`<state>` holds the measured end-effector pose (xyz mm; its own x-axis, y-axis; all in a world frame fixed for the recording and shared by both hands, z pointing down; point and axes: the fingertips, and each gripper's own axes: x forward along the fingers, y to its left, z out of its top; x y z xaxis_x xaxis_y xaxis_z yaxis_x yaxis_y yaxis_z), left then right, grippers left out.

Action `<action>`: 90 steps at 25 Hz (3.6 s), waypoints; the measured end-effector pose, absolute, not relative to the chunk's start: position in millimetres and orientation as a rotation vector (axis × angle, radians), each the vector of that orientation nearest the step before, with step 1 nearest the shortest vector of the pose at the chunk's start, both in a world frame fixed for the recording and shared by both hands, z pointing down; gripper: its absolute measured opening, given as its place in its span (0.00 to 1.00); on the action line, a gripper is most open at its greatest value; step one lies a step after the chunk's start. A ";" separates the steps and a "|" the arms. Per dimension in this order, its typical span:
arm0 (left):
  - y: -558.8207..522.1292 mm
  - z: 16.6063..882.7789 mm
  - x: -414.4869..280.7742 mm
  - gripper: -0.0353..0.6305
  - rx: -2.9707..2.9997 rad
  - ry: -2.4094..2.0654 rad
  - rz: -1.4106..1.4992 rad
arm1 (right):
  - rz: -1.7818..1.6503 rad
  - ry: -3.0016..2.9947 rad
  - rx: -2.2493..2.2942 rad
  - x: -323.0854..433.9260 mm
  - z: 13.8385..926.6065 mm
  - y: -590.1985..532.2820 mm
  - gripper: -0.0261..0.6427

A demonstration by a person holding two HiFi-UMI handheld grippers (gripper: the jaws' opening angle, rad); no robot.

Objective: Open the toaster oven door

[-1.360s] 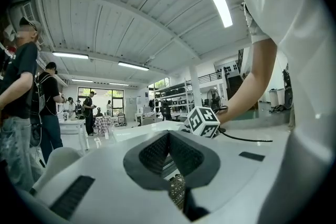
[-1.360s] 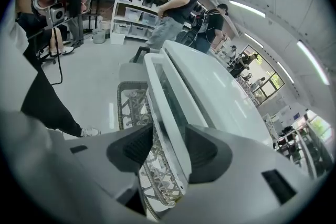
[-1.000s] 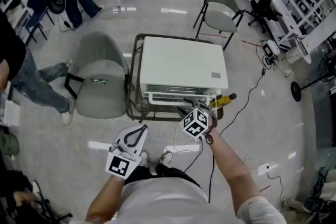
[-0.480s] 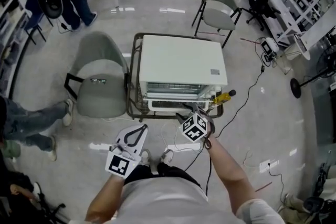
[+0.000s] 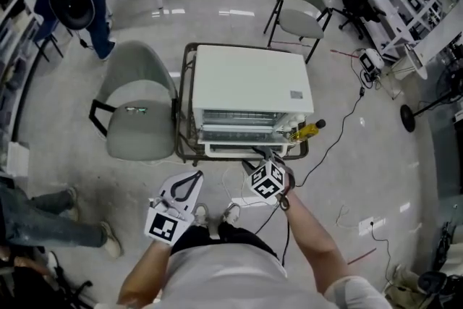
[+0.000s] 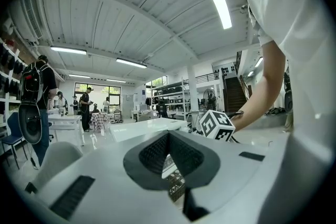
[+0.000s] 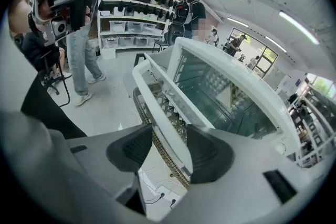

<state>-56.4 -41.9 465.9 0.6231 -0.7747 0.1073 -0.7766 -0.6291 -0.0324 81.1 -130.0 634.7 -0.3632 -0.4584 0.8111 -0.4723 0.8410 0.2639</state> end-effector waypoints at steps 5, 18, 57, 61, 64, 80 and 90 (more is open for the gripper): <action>-38.9 467.0 -54.1 0.08 2.808 -1.353 0.169 | -0.007 -2.020 0.719 83.1 630.1 -127.4 0.36; -28.8 467.8 -51.1 0.08 2.797 -1.354 0.200 | 0.088 -2.040 0.787 85.1 651.4 -101.1 0.36; -23.4 490.6 -59.0 0.08 2.773 -1.261 0.271 | 0.513 -2.041 1.137 90.9 702.9 -68.0 0.37; -24.2 492.2 -60.1 0.08 2.789 -1.249 0.286 | 0.541 -2.021 1.158 92.3 711.9 -65.0 0.37; -25.5 495.2 -62.3 0.08 2.799 -1.252 0.300 | 0.568 -2.013 1.185 92.8 715.4 -65.4 0.37; -36.7 509.6 -70.1 0.08 2.885 -1.245 0.340 | 0.635 -1.955 1.342 97.3 736.3 -63.1 0.37; -41.0 527.2 -66.1 0.08 2.891 -1.194 0.379 | 0.693 -1.923 1.403 102.2 765.1 -63.1 0.32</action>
